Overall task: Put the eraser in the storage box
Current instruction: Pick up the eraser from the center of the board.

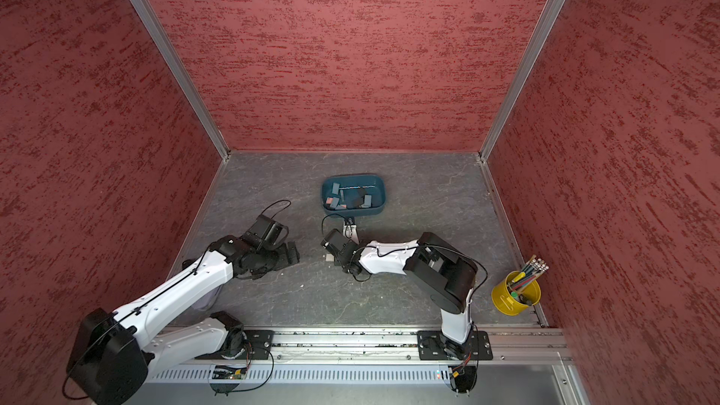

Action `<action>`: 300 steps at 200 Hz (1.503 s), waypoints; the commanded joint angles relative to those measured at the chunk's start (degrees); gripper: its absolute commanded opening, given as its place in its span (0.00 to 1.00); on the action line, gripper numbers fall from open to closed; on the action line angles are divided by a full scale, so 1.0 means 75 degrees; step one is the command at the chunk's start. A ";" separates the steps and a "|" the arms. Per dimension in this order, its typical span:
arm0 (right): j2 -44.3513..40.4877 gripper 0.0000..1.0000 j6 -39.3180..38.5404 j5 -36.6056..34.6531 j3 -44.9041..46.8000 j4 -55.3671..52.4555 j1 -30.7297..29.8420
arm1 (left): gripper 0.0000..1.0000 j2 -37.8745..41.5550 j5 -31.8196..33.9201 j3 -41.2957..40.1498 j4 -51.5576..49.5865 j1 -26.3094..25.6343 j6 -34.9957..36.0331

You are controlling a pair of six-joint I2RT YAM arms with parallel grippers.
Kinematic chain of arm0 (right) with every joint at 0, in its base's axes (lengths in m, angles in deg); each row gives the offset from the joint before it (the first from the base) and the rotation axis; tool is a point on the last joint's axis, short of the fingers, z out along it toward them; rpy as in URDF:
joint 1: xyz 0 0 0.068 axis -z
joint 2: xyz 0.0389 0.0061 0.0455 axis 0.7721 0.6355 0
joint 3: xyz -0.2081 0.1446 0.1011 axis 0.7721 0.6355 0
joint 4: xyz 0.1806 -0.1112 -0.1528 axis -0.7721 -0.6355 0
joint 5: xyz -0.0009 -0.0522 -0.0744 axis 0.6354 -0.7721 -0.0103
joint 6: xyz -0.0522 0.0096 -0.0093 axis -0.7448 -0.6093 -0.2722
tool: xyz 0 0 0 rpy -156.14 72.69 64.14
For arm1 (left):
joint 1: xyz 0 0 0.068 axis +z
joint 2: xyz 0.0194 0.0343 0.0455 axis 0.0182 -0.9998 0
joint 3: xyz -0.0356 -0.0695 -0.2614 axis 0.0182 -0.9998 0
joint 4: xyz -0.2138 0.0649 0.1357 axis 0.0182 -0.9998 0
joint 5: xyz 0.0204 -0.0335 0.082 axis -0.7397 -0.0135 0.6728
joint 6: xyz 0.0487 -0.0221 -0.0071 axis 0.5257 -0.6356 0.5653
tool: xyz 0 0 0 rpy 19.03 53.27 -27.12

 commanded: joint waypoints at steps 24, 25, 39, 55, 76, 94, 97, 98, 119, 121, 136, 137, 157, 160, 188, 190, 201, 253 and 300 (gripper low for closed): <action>0.0296 0.38 0.0216 0.0036 -0.0069 -0.0124 -0.0080 | 1.00 -0.0039 -0.0048 -0.0052 0.0189 -0.0138 -0.0122; 0.0296 0.38 0.0217 0.0036 -0.0069 -0.0121 -0.0080 | 1.00 -0.0051 -0.0051 -0.0042 0.0189 -0.0143 -0.0134; 0.0303 0.36 0.0252 0.0059 -0.0022 -0.0073 -0.0096 | 1.00 -0.0081 -0.0042 -0.0021 0.0180 -0.0159 -0.0130; 0.0298 0.34 0.0229 0.0060 -0.0045 -0.0094 -0.0107 | 1.00 -0.0096 -0.0008 0.0002 0.0165 -0.0174 -0.0138; 0.0297 0.32 0.0195 0.0039 -0.0057 -0.0124 -0.0103 | 1.00 -0.0077 0.0003 -0.0042 0.0182 -0.0212 -0.0158; 0.0296 0.29 0.0198 0.0036 -0.0057 -0.0149 -0.0096 | 1.00 -0.0098 -0.0007 -0.0080 0.0188 -0.0235 -0.0176; 0.0296 0.28 0.0186 0.0036 -0.0057 -0.0153 -0.0100 | 1.00 -0.0099 -0.0007 -0.0079 0.0199 -0.0241 -0.0183; 0.0296 0.28 0.0190 0.0036 -0.0057 -0.0153 -0.0102 | 1.00 -0.0105 -0.0007 -0.0079 0.0194 -0.0241 -0.0181; 0.0301 0.26 0.0194 0.0030 -0.0037 -0.0164 -0.0105 | 1.00 -0.0125 -0.0018 -0.0073 0.0191 -0.0269 -0.0208; 0.0306 0.26 0.0194 0.0029 -0.0034 -0.0165 -0.0098 | 1.00 -0.0123 -0.0015 -0.0068 0.0189 -0.0275 -0.0214; 0.0285 0.23 0.0195 0.0019 -0.0022 -0.0165 -0.0103 | 1.00 -0.0111 0.0005 -0.0045 0.0188 -0.0306 -0.0218; 0.0285 0.23 0.0200 0.0016 -0.0016 -0.0165 -0.0103 | 1.00 -0.0111 0.0011 -0.0038 0.0188 -0.0309 -0.0217; 0.0240 0.20 0.0208 -0.0001 0.0014 -0.0165 -0.0103 | 1.00 -0.0146 0.0017 0.0009 0.0188 -0.0323 -0.0229; 0.0238 0.20 0.0206 0.0001 0.0013 -0.0165 -0.0103 | 1.00 -0.0156 0.0026 0.0020 0.0190 -0.0331 -0.0229; 0.0179 0.17 0.0214 -0.0025 0.0016 -0.0165 -0.0102 | 1.00 -0.0216 0.0040 0.0029 0.0209 -0.0382 -0.0268; 0.0167 0.17 0.0208 -0.0023 0.0023 -0.0165 -0.0103 | 1.00 -0.0222 0.0040 0.0028 0.0211 -0.0391 -0.0263; 0.0134 0.15 0.0212 -0.0043 0.0039 -0.0154 -0.0103 | 1.00 -0.0228 0.0057 0.0018 0.0223 -0.0415 -0.0286; 0.0075 0.09 0.0182 -0.0069 0.0002 -0.0204 -0.0103 | 1.00 -0.0112 0.0131 -0.0055 0.0177 -0.0487 -0.0342; 0.0003 0.03 0.0207 -0.0139 0.0084 -0.0224 -0.0103 | 1.00 -0.0149 0.0134 -0.0032 0.0188 -0.0479 -0.0340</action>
